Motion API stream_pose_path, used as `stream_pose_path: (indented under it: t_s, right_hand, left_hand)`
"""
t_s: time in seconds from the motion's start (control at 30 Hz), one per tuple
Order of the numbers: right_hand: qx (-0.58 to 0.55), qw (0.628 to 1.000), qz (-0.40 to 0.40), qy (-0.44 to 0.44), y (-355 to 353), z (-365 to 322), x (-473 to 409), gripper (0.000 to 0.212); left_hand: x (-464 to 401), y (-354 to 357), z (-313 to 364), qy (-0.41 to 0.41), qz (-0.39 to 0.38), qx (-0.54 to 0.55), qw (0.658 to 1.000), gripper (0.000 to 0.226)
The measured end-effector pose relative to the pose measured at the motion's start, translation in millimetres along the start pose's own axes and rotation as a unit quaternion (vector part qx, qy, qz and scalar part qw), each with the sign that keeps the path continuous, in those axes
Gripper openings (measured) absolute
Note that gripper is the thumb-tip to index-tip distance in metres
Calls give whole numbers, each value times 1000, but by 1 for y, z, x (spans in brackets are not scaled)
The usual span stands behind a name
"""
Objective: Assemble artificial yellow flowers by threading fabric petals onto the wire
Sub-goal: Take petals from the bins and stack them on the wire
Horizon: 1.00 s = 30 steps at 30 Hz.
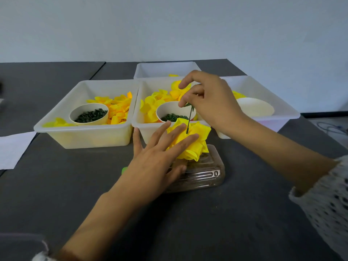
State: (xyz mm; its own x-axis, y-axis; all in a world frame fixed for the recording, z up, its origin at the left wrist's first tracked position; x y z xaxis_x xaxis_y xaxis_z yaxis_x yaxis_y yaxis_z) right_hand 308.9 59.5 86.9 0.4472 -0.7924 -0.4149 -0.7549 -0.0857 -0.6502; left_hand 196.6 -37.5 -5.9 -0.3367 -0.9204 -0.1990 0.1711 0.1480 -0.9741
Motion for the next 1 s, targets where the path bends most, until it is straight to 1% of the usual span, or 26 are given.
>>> stream_pose_path:
  t_s: [0.2, 0.3, 0.37, 0.57, 0.77, 0.9, 1.0]
  right_hand:
    - [-53, 998, -30, -31, 7, -2, 5, 30]
    - [-48, 997, -25, -49, 4, -5, 11, 31]
    - [-27, 997, -19, -69, 1, -8, 17, 30]
    - [101, 983, -5, -155, 1, -14, 37, 25]
    - [127, 975, 54, -176, 0, -6, 48, 19]
    - [163, 956, 90, -228, -1, -13, 57, 20]
    - [156, 960, 75, -220, 1, -11, 60, 24]
  left_hand:
    - [0, 4, -1, 1, 18, 0, 1000, 70]
    - [0, 5, -3, 2, 27, 3, 1000, 69]
    - [-1, 5, -3, 1, 32, 8, 999, 69]
    - [0, 2, -2, 1, 46, 17, 999, 66]
    - [0, 1, -1, 2, 44, 16, 999, 65]
    - [0, 1, -2, 2, 44, 17, 999, 64]
    - [-1, 1, -2, 2, 46, 21, 999, 63]
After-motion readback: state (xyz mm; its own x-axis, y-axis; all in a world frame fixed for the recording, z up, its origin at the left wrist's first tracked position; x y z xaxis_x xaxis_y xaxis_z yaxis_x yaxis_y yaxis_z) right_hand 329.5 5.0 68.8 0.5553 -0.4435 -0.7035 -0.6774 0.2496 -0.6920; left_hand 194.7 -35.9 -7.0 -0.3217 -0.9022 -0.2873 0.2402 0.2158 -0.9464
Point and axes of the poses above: each hand's wrist, its own x-axis away from the middle knuckle, its own y-axis out of the palm, z = x × y, the point moved 6 cm from there along -x, towards the middle knuckle, and after that the axes turned 7 degrees about -z, right-handed, at the moved point
